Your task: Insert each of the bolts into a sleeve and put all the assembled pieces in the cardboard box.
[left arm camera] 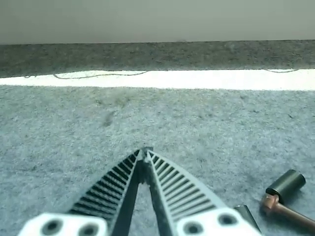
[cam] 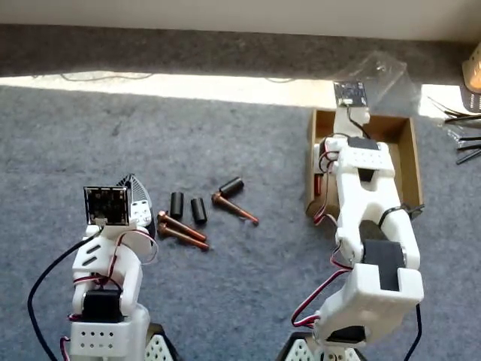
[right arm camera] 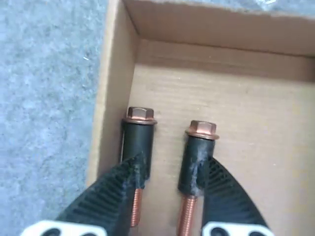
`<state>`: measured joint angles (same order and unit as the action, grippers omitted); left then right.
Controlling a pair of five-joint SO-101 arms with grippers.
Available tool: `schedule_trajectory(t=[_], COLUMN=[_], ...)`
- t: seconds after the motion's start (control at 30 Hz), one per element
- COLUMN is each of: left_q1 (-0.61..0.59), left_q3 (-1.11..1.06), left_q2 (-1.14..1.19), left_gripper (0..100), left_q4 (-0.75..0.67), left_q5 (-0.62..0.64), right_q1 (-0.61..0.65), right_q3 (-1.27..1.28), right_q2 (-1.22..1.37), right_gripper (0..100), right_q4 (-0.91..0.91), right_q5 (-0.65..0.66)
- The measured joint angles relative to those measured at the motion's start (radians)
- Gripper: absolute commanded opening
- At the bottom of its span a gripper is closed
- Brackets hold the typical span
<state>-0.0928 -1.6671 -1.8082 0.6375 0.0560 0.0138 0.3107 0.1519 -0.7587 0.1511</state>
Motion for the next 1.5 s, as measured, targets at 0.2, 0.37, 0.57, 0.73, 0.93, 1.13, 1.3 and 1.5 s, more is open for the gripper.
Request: schedule_trajectory(t=[0.2,0.37,0.57,0.73,0.93,1.13,1.3,1.5], left_q1=[0.0,0.0,-0.02,-0.074,-0.077,-0.078,-0.083,-0.083], left_q3=[0.0,0.0,0.0,0.0,0.0,0.037,0.057,0.058], left_q2=[0.0,0.0,0.0,0.0,0.0,0.0,0.0,0.0], left_gripper=[1,1,1,1,1,1,1,1], left_q4=[0.0,0.0,0.0,0.0,0.0,0.101,0.14,0.14], left_q5=[0.0,0.0,0.0,0.0,0.0,0.0,0.0,0.0], right_q1=[0.041,0.092,0.23,0.338,0.442,0.46,0.46,0.462], right_q3=[-0.003,-0.003,0.061,0.173,0.328,0.497,0.595,0.618], right_q2=[-0.16,-0.387,-0.654,-0.801,-0.881,-0.885,-0.885,-0.884], right_gripper=[14.9,14.9,14.9,14.9,14.9,14.9,14.9,14.9], right_q4=[-0.103,-0.181,-0.261,-0.262,-0.262,-0.072,0.061,0.083], right_q5=[0.0,0.0,0.0,0.069,0.233,0.25,0.278,0.39])
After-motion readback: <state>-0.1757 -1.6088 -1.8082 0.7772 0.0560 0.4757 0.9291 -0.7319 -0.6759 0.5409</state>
